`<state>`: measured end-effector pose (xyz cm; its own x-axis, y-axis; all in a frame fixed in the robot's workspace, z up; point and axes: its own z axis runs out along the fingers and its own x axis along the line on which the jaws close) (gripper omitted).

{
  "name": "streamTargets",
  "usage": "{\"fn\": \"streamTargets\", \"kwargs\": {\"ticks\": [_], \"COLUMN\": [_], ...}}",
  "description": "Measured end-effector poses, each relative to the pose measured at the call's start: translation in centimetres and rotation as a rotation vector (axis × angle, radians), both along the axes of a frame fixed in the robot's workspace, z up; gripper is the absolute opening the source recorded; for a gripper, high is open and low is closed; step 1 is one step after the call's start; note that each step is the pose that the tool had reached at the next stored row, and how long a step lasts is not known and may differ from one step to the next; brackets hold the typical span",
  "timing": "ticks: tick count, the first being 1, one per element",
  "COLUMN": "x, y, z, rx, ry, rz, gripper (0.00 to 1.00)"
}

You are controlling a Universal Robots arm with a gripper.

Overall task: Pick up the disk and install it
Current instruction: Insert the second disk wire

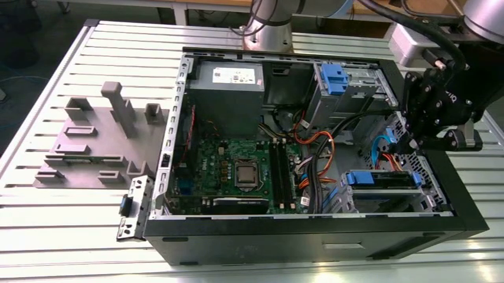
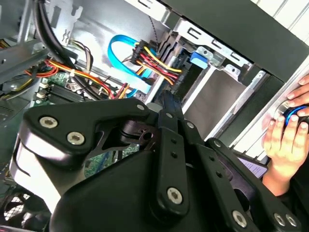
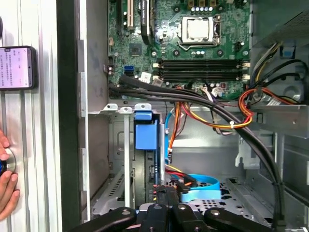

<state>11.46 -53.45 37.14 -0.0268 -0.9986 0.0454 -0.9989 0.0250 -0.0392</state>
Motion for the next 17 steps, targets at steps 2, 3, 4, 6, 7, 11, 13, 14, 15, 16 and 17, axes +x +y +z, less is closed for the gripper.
{"fn": "streamTargets", "kwargs": {"ticks": [2, 3, 4, 6, 7, 11, 13, 14, 15, 16, 17], "x": [0.00, 0.00, 0.00, 0.03, 0.02, 0.10, 0.11, 0.11, 0.12, 0.12, 0.13], "y": [0.28, 0.41, 0.49, 0.54, 0.58, 0.74, 0.81, 0.85, 0.88, 0.90, 0.93], "z": [0.16, 0.23, 0.26, 0.24, 0.22, -0.11, -0.20, -0.24, -0.29, -0.34, -0.39], "rx": [0.0000, 0.0000, -0.0002, 0.0000, 0.0000, -0.0003, -0.0002, -0.0002, -0.0002, -0.0001, -0.0001], "ry": [0.0058, 0.0097, 0.0144, 0.0205, 0.0209, 0.0211, 0.0211, 0.0211, 0.0210, 0.0211, 0.0211], "rz": [0.000, 0.000, 0.000, 0.000, 0.000, 0.005, 0.007, 0.008, 0.009, 0.010, 0.011], "gripper": [0.11, 0.11, 0.11, 0.11, 0.11, 0.17, 0.17, 0.24, 0.24, 0.24, 0.24]}}
